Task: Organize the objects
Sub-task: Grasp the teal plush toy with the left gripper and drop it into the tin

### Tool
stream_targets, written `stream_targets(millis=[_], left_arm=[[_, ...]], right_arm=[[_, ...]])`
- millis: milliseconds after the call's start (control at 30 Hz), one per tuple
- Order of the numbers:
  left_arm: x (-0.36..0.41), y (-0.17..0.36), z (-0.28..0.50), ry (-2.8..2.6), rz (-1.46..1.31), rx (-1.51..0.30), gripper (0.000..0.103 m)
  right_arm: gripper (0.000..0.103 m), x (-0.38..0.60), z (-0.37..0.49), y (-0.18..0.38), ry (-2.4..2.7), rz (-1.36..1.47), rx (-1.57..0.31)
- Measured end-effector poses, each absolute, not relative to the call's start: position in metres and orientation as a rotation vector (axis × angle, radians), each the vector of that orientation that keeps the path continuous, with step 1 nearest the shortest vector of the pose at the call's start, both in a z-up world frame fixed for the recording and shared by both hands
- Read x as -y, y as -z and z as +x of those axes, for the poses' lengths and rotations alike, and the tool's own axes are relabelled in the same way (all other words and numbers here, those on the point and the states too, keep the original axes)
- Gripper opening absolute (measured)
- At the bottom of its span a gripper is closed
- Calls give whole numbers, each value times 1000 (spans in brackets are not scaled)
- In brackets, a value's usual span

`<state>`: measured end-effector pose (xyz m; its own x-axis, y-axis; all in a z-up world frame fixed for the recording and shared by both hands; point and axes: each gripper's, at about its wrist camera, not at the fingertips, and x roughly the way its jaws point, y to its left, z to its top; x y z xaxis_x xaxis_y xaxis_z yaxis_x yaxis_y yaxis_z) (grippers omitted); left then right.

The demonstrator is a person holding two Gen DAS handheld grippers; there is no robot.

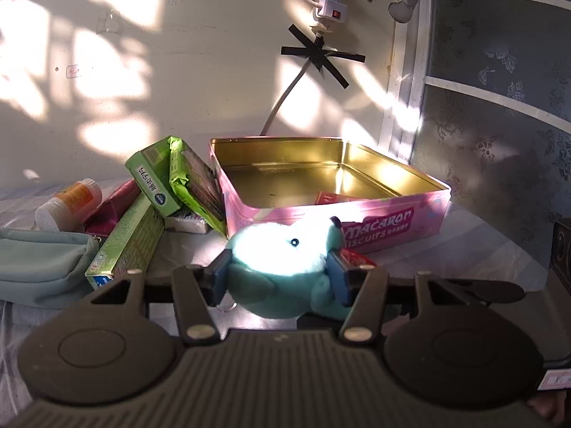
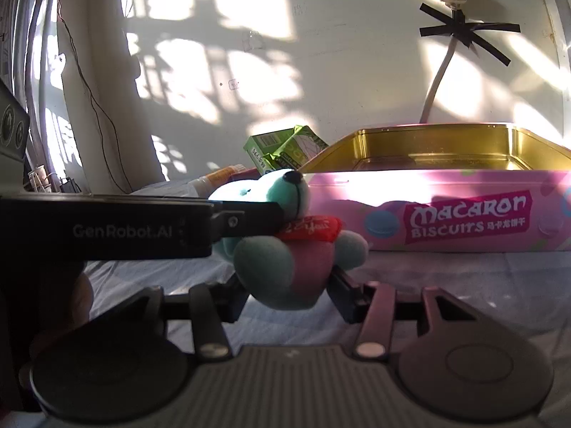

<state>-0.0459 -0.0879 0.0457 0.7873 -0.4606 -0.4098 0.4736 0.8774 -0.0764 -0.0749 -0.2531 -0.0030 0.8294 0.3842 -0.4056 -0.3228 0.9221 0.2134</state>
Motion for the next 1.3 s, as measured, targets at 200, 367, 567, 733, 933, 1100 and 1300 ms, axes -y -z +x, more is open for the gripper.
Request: stream_targets(millis=[200,367,567,733,933,1100,1300], left_arm=[[116,-70,-40,555,57,-369,58],[150,-83,-12,595,50,-330,58],[181,-84,29,554,73,-317,58],[196,-79,55,496,107,-328,58],[204,-73,74,455,122,-351,59],[212,-68,76,426,159,-355,60],[213,-65,81,383,164,-372,64]], right_arm=[[47,268,-83,-18,-291,89,-327],[47,297,-59,-35,-218,86,-293],[48,325,-6,-38,-193,109,-308],[48,331,33,-30,-177,110,-342],[48,333,58,-20,-162,106,-373],[51,332,62,-15,-145,95,-387],[67,331,63,-12,-120,80,-382]])
